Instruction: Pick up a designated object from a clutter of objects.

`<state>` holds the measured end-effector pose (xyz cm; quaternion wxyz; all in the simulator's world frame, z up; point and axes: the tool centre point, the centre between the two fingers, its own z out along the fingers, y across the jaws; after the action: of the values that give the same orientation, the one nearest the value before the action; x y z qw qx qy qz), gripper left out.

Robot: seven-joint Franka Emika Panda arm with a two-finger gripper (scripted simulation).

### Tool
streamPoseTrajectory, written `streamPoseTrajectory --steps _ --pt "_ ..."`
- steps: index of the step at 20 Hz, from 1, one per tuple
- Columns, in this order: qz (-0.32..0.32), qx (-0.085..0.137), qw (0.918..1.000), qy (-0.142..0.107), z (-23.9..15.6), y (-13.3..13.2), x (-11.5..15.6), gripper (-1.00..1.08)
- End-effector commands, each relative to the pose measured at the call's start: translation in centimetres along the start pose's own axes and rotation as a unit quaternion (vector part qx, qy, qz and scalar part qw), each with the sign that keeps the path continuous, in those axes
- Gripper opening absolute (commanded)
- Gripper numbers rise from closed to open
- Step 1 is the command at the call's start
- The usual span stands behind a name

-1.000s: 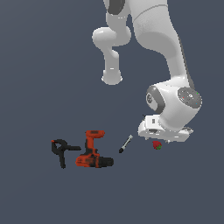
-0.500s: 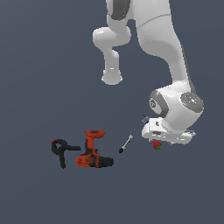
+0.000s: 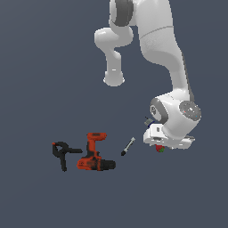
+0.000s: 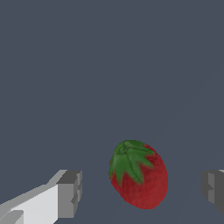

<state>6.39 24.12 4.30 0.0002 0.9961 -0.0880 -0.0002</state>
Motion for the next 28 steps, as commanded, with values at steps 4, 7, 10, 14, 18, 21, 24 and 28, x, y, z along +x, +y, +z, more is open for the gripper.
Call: streamPoseTrajectory --steps 4,7,10,14,18,21,24,28 --pt "0.001 0.0 1.0 0.0 1.9 0.0 0.0 1.0" --pt "0.001 0.0 1.0 0.0 2.0 -0.1 0.1 1.0" --pt "0.001 0.0 1.0 0.0 2.0 -0.1 0.1 -1.0" --pt "0.001 0.0 1.0 0.0 2.0 -0.1 0.1 -1.0" --pt "0.001 0.0 1.0 0.0 2.0 -0.1 0.1 -1.0" --pt "0.001 0.0 1.0 0.0 1.9 0.0 0.0 -1.0" --pt "0.001 0.0 1.0 0.0 1.5 0.3 -0.2 -1.0" --pt "0.001 0.0 1.0 0.0 0.6 1.1 -0.6 -1.0"
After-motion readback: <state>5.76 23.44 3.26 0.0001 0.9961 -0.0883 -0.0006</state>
